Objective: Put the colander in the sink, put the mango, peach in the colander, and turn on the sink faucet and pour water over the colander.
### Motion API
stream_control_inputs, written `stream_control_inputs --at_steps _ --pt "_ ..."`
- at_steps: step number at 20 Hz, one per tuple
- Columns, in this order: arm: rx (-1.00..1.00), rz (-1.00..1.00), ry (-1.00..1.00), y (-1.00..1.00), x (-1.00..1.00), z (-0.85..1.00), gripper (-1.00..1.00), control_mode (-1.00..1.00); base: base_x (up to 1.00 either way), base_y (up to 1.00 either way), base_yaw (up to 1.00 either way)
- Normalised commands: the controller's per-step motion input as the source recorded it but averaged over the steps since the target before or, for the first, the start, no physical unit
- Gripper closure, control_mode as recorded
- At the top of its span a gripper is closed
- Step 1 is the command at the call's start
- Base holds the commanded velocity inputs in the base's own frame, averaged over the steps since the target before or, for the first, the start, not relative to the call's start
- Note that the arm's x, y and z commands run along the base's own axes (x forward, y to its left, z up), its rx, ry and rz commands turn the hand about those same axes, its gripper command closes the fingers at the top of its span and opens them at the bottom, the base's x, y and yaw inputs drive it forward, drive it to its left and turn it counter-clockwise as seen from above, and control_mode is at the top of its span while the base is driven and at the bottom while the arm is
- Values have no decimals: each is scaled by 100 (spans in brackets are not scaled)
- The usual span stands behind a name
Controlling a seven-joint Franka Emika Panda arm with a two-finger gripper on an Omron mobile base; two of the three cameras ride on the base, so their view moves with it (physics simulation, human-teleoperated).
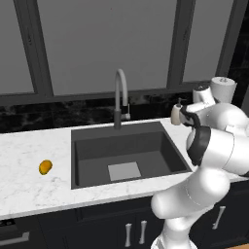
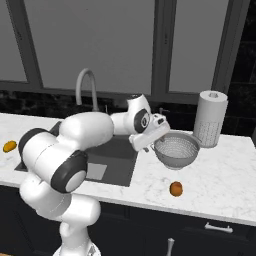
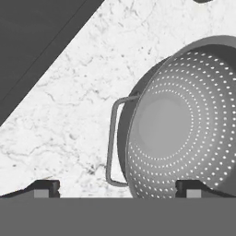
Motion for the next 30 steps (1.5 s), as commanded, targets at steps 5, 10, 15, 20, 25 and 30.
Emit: stream_control_inputs --at_steps 5,10,15,20,25,30 --pt "1 -1 -3 -5 31 -24 -100 -100 0 0 0" --pt "1 -5 0 -12 17 -22 -100 -100 0 0 0" --pt "0 -7 0 -10 12 -24 -100 -100 0 0 0" --pt "0 -6 -1 -2 9 -22 -100 -100 0 0 0" --pt "1 -7 -5 0 -1 -31 -100 -100 0 0 0" --pt "0 -7 -6 0 -8 -32 100 -100 0 0 0"
